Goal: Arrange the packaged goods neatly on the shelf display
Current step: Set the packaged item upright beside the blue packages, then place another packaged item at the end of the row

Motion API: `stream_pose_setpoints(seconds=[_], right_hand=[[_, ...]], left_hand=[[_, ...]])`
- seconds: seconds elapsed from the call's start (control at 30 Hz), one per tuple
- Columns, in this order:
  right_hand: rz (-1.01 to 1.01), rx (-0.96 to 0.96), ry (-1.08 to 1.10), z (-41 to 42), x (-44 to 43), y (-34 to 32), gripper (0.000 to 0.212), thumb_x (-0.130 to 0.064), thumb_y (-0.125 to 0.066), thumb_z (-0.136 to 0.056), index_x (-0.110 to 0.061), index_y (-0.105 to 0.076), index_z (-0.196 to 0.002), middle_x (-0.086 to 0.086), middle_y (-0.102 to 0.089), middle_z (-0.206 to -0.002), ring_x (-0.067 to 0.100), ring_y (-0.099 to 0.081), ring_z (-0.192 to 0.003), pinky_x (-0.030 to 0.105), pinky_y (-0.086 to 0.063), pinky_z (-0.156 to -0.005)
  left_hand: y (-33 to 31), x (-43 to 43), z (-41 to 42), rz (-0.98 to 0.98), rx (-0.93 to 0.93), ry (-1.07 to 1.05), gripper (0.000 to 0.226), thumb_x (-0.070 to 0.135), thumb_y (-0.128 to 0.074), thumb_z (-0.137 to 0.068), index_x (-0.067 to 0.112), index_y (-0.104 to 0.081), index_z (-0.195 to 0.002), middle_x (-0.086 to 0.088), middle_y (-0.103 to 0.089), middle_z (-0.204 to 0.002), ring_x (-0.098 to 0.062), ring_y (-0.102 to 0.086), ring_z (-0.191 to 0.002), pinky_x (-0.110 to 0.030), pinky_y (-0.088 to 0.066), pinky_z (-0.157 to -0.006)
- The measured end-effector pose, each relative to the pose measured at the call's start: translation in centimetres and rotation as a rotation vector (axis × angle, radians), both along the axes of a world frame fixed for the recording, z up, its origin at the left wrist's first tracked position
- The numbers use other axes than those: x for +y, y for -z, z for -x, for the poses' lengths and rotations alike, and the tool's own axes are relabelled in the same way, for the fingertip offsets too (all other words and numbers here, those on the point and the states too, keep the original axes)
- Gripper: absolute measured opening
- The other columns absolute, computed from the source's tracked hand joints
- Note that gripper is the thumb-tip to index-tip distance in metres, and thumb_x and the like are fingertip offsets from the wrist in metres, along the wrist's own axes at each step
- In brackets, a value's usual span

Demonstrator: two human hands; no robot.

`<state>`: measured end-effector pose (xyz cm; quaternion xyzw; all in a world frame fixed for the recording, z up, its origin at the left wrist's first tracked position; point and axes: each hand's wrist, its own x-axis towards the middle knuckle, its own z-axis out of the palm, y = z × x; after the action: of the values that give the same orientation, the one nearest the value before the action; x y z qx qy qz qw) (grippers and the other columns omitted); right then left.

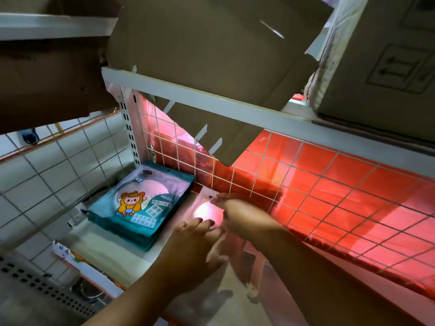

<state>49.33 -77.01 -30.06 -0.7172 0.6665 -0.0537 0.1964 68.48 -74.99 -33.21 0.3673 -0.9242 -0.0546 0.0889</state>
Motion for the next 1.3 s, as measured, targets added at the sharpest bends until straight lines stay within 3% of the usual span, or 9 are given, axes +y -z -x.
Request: stream_pose_setpoints(seconds=[0.13,0.3,0.37,0.5,0.7,0.87,1.1,1.23,1.3], right_hand=[[0.086,0.035,0.004,0.9,0.7,-1.2,0.049,-0.011,-0.048,-0.099,-0.029,-0.051,-0.145,-0.009,-0.047,-0.151,0.012,-0.046,-0.135,0.016,-0.033,-0.101],[0.179,0.143,0.095,1.6,3.1,-2.9,0.044,-0.043,-0.054,-0.093,-0.034,-0.052,-0.136,0.0,-0.067,-0.123,0.024,-0.064,-0.106,0.033,-0.052,-0.083],[0.231,0.179,0.114,1.5,4.2,-3.7,0.045,-0.046,-0.056,-0.089,-0.036,-0.053,-0.133,-0.002,-0.067,-0.118,0.023,-0.064,-0.105,0.037,-0.054,-0.083],[0.286,0.215,0.213,1.3,6.6,-5.5,0.051,-0.044,-0.061,-0.09,-0.037,-0.052,-0.139,-0.008,-0.061,-0.135,0.016,-0.058,-0.12,0.033,-0.049,-0.096],[0.321,0.238,0.395,0.7,11.5,-7.3,0.049,-0.044,-0.057,-0.095,-0.037,-0.05,-0.143,-0.01,-0.051,-0.148,0.013,-0.046,-0.137,0.029,-0.035,-0.112],[0.32,0.31,0.552,1.2,17.6,-10.2,0.051,-0.04,-0.055,-0.099,-0.033,-0.044,-0.149,-0.007,-0.047,-0.151,0.015,-0.043,-0.137,0.028,-0.033,-0.109],[0.398,0.359,0.834,2.6,29.8,-15.2,0.054,-0.039,-0.062,-0.095,-0.032,-0.047,-0.147,-0.008,-0.048,-0.15,0.013,-0.046,-0.134,0.026,-0.035,-0.107],[0.48,0.386,0.984,2.8,38.4,-18.7,0.053,-0.037,-0.063,-0.093,-0.034,-0.05,-0.145,-0.01,-0.05,-0.148,0.013,-0.052,-0.129,0.028,-0.043,-0.105],[0.523,0.414,1.049,2.7,43.5,-20.5,0.052,-0.032,-0.064,-0.093,-0.03,-0.052,-0.144,-0.009,-0.052,-0.147,0.014,-0.052,-0.128,0.021,-0.038,-0.103]], left_hand=[[-1.0,0.0,-0.1,-0.017,0.084,-0.079,0.068,0.076,-0.031,-0.091,0.04,-0.044,-0.146,0.008,-0.048,-0.151,-0.016,-0.045,-0.136,-0.041,-0.038,-0.109],[-3.6,-0.8,-0.1,-0.038,0.22,-0.084,0.066,0.075,-0.03,-0.091,0.041,-0.044,-0.146,0.012,-0.048,-0.151,-0.013,-0.044,-0.137,-0.039,-0.038,-0.109],[-4.6,-1.4,0.0,-0.04,0.251,-0.064,0.069,0.078,-0.025,-0.089,0.042,-0.042,-0.146,0.014,-0.048,-0.15,-0.013,-0.045,-0.136,-0.039,-0.038,-0.109],[-6.1,-2.3,0.4,-0.06,0.303,0.015,0.081,0.086,-0.012,-0.085,0.044,-0.04,-0.147,0.015,-0.05,-0.15,-0.013,-0.046,-0.137,-0.04,-0.038,-0.111],[-8.2,-1.9,1.8,-0.071,0.341,0.242,0.061,0.075,-0.036,-0.094,0.038,-0.051,-0.139,0.01,-0.06,-0.138,-0.017,-0.055,-0.124,-0.037,-0.044,-0.102],[-10.7,0.8,5.0,-0.101,0.34,0.428,0.062,0.065,-0.051,-0.096,0.036,-0.043,-0.15,0.005,-0.05,-0.15,-0.02,-0.046,-0.135,-0.036,-0.037,-0.107],[-15.3,9.6,11.4,-0.132,0.416,0.709,0.075,0.072,-0.037,-0.085,0.033,-0.045,-0.15,0.001,-0.055,-0.146,-0.021,-0.053,-0.129,-0.034,-0.043,-0.109],[-18.2,17.2,14.6,-0.102,0.474,0.876,0.07,0.071,-0.039,-0.089,0.035,-0.044,-0.149,0.003,-0.056,-0.143,-0.02,-0.054,-0.127,-0.036,-0.045,-0.105],[-19.9,21.6,16.2,-0.076,0.498,0.96,0.064,0.069,-0.041,-0.092,0.037,-0.043,-0.147,0.005,-0.057,-0.142,-0.018,-0.054,-0.125,-0.035,-0.045,-0.104]])
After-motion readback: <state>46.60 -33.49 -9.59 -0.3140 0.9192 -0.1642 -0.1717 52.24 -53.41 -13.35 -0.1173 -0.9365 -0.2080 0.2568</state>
